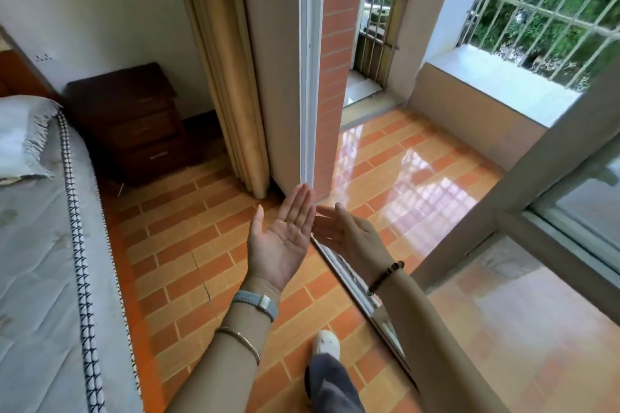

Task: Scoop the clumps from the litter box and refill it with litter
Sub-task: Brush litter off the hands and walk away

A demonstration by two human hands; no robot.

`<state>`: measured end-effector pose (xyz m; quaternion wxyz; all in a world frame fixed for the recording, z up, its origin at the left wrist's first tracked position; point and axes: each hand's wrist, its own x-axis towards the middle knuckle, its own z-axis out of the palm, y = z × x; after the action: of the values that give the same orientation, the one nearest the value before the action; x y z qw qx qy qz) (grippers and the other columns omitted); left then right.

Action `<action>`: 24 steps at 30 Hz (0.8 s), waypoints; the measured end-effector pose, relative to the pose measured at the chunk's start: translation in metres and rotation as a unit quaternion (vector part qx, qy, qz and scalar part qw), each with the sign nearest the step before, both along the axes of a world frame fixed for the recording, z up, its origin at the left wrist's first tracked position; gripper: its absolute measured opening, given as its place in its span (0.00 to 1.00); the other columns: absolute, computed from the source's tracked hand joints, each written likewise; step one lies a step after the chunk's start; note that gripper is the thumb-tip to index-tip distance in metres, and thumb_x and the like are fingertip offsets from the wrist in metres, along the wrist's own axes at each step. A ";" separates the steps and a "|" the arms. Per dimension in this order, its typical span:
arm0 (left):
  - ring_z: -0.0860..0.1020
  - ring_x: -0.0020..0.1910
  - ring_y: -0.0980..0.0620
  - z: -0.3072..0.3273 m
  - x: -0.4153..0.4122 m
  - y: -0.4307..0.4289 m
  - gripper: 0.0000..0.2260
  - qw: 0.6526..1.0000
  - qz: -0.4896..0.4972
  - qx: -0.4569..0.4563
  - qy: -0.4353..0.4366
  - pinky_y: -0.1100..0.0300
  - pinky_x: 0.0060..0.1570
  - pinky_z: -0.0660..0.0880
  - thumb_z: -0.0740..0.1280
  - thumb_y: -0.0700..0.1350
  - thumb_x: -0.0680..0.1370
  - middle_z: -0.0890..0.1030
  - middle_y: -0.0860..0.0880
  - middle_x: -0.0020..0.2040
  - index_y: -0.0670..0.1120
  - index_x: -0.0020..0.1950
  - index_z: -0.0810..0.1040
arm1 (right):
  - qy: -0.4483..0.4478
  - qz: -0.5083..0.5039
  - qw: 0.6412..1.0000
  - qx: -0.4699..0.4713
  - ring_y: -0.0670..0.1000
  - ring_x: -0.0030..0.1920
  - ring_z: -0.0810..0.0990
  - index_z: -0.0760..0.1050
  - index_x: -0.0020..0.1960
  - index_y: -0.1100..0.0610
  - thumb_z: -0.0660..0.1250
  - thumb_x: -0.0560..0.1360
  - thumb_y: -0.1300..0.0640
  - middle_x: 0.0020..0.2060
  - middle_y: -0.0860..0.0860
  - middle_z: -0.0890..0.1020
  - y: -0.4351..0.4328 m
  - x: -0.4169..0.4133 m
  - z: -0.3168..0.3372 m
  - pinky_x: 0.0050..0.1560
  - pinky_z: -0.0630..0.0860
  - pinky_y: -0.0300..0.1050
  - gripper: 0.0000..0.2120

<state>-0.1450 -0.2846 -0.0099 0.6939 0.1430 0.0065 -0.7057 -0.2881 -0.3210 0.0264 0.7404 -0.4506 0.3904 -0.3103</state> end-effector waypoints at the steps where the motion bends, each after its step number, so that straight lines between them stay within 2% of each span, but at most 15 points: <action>1: 0.67 0.73 0.43 -0.001 0.001 -0.020 0.32 1.000 0.001 0.003 -0.002 0.50 0.76 0.57 0.49 0.60 0.80 0.67 0.39 0.74 0.37 0.73 0.65 | -0.003 -0.005 1.000 0.000 0.56 0.59 0.80 0.77 0.59 0.59 0.53 0.83 0.50 0.58 0.59 0.82 -0.019 0.001 -0.001 0.63 0.76 0.49 0.18; 6: 0.69 0.71 0.43 0.007 0.003 -0.112 0.32 1.000 0.005 0.005 -0.010 0.48 0.70 0.65 0.49 0.60 0.81 0.69 0.39 0.73 0.37 0.75 0.64 | -0.026 -0.021 0.999 0.013 0.54 0.55 0.82 0.75 0.61 0.62 0.53 0.83 0.52 0.56 0.59 0.82 -0.106 0.004 0.008 0.55 0.80 0.42 0.18; 9: 0.69 0.71 0.43 0.015 0.003 -0.161 0.31 1.000 -0.003 -0.007 -0.007 0.47 0.70 0.64 0.50 0.60 0.81 0.69 0.39 0.72 0.37 0.74 0.64 | -0.011 -0.026 1.000 0.001 0.57 0.60 0.80 0.73 0.65 0.64 0.53 0.83 0.51 0.59 0.60 0.81 -0.153 0.003 0.013 0.61 0.77 0.46 0.21; 12: 0.69 0.71 0.42 0.018 0.000 -0.206 0.31 1.000 -0.026 -0.011 0.002 0.47 0.71 0.63 0.51 0.59 0.81 0.69 0.38 0.72 0.36 0.74 0.65 | -0.003 -0.044 0.999 -0.002 0.56 0.60 0.80 0.73 0.66 0.63 0.54 0.83 0.50 0.59 0.59 0.81 -0.192 -0.001 0.017 0.64 0.75 0.50 0.20; 19: 0.69 0.71 0.41 0.010 -0.014 -0.322 0.32 0.993 -0.113 -0.011 0.028 0.47 0.73 0.61 0.54 0.59 0.79 0.69 0.38 0.72 0.36 0.74 0.65 | 0.007 -0.133 0.991 0.001 0.55 0.60 0.80 0.74 0.66 0.62 0.55 0.83 0.50 0.59 0.58 0.81 -0.283 -0.017 0.007 0.64 0.75 0.49 0.20; 22: 0.67 0.73 0.41 0.006 -0.020 -0.375 0.32 0.988 -0.154 -0.010 0.028 0.48 0.75 0.57 0.56 0.57 0.78 0.68 0.38 0.73 0.37 0.74 0.64 | 0.004 -0.182 0.983 0.001 0.54 0.58 0.81 0.74 0.64 0.61 0.55 0.82 0.50 0.58 0.57 0.82 -0.323 -0.022 0.003 0.61 0.77 0.46 0.20; 24: 0.67 0.73 0.42 0.003 -0.023 -0.411 0.31 0.982 -0.185 -0.008 0.027 0.48 0.75 0.57 0.56 0.56 0.78 0.69 0.38 0.72 0.37 0.74 0.64 | 0.003 -0.214 0.977 0.004 0.54 0.58 0.81 0.75 0.62 0.60 0.54 0.83 0.50 0.57 0.57 0.82 -0.351 -0.022 0.001 0.59 0.78 0.44 0.18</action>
<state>-0.1679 -0.6960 -0.0065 0.5516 0.1173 -0.0068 -0.8258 -0.3099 -0.6723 0.0278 0.6572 -0.3549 0.4813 -0.4587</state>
